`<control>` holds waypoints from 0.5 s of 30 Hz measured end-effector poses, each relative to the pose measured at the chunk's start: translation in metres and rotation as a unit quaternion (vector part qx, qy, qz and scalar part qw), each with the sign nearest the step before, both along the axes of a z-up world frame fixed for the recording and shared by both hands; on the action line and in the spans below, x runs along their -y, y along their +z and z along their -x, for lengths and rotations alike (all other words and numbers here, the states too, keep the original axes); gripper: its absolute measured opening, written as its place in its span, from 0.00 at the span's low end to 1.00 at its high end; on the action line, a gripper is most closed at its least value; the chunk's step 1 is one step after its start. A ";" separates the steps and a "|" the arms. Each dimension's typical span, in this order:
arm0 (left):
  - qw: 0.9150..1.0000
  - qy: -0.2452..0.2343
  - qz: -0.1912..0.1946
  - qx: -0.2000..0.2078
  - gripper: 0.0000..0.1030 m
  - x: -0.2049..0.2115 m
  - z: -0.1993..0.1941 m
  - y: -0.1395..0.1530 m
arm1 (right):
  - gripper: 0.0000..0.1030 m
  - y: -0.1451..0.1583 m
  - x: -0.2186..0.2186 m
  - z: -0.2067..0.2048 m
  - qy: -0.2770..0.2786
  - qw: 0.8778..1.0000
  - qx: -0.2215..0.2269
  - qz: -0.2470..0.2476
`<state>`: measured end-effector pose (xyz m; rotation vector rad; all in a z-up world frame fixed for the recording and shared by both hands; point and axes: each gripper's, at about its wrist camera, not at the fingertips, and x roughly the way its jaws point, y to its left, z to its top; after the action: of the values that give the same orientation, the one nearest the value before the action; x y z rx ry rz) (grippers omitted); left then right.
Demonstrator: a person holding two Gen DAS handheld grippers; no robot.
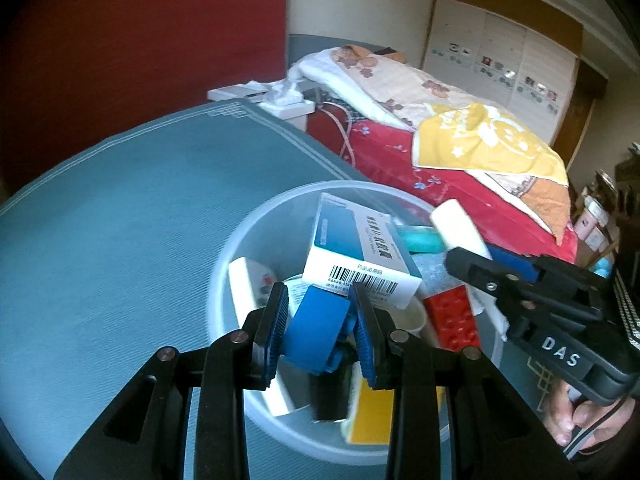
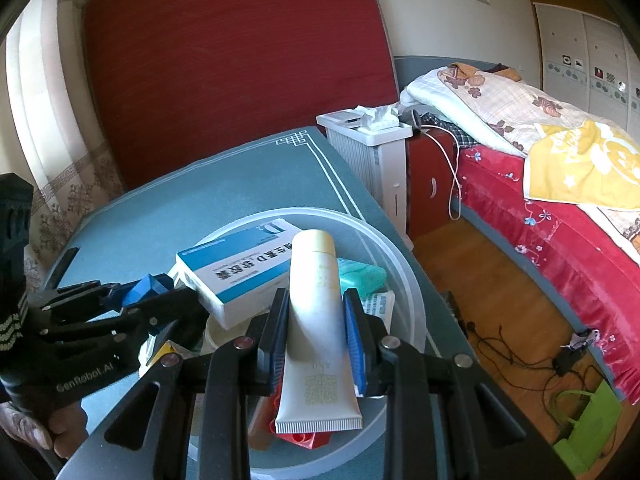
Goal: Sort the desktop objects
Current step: 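Open both tools to drop brick and tube into the bowl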
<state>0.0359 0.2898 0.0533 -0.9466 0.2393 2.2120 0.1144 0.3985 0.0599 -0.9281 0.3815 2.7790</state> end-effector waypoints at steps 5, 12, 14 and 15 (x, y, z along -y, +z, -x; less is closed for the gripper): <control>1.000 -0.017 0.005 -0.005 0.34 -0.010 -0.005 -0.002 | 0.29 -0.003 -0.002 0.001 -0.001 1.000 0.005 0.001; 1.000 -0.020 0.008 -0.004 0.53 -0.012 -0.006 -0.004 | 0.30 -0.003 -0.004 0.002 -0.002 1.000 0.006 0.007; 1.000 -0.013 0.006 -0.009 0.65 -0.009 -0.007 -0.002 | 0.30 -0.003 -0.006 0.002 -0.003 1.000 0.004 0.012; 1.000 -0.010 0.004 -0.012 0.65 -0.008 -0.008 -0.001 | 0.33 -0.002 -0.007 0.001 -0.003 1.000 0.002 0.015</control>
<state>0.0437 0.2979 0.0523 -0.9173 0.2672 2.2075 0.1133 0.4056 0.0578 -0.9380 0.4249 2.7730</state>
